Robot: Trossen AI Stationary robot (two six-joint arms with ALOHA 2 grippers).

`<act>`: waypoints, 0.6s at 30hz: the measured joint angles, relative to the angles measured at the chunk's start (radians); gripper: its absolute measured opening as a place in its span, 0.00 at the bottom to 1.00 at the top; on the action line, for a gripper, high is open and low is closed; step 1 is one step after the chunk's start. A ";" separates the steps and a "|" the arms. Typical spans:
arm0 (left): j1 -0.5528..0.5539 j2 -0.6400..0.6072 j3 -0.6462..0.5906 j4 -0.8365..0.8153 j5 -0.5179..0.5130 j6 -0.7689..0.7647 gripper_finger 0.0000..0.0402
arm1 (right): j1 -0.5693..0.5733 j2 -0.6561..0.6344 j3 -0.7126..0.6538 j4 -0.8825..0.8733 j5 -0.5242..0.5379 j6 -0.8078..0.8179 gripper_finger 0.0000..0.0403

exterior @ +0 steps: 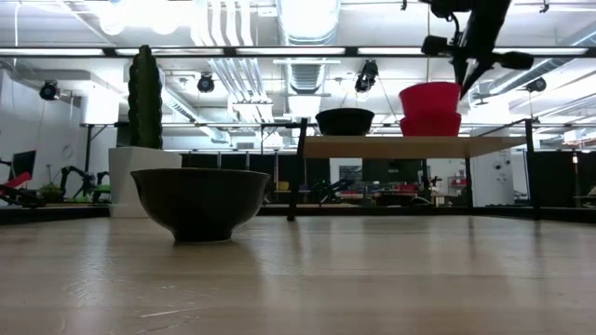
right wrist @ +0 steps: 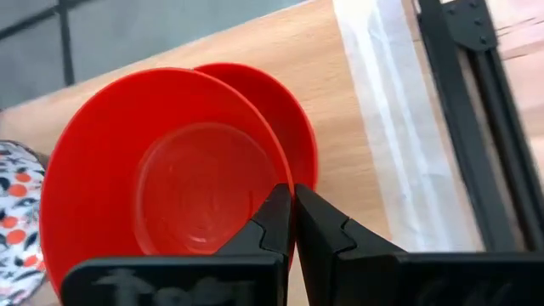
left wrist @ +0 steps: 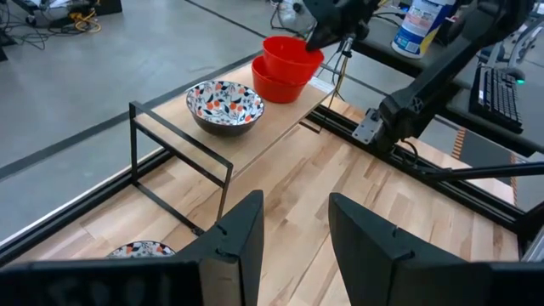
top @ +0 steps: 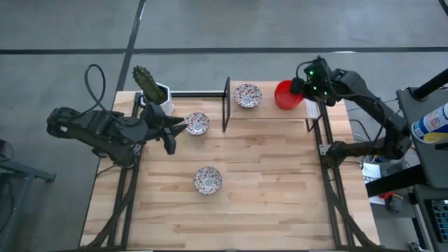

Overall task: Pick & Place Mini bowls
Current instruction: Stack the red bowl on top of the other red bowls on the shelf

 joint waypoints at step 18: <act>0.000 0.000 0.000 0.000 0.000 -0.008 0.32 | -0.002 0.016 -0.103 0.094 0.056 0.049 0.03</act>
